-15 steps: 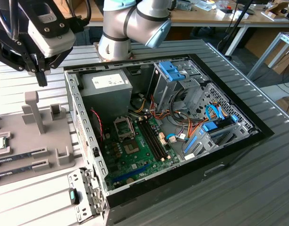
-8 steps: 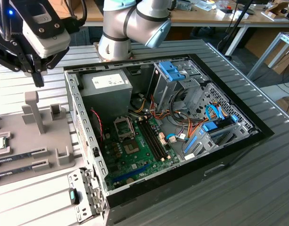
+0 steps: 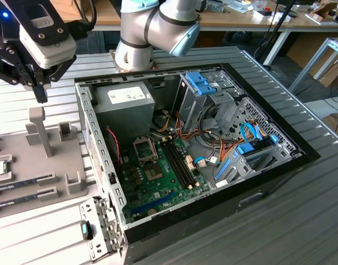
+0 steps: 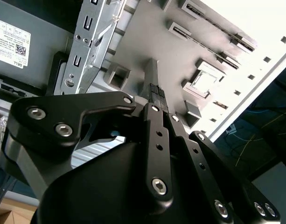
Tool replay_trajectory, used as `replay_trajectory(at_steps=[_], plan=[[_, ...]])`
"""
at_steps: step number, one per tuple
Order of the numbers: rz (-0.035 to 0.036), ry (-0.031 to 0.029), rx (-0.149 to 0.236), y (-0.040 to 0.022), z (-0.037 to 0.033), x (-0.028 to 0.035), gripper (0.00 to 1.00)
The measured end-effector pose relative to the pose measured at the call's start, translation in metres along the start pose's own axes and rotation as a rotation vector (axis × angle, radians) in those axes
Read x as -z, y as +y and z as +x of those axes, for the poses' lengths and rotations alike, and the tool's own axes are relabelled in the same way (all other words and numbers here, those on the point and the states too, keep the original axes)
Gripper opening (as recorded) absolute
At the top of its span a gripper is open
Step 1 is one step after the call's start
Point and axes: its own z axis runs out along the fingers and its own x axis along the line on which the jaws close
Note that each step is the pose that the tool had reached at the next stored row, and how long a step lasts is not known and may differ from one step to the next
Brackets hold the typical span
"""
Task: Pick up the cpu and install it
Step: 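Reach for the cpu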
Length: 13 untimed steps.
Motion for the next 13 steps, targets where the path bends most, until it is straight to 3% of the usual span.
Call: replay_trajectory(at_steps=[13], plan=[[0.0, 0.0, 0.0, -0.0008, 0.0102, -0.0006, 0.11]])
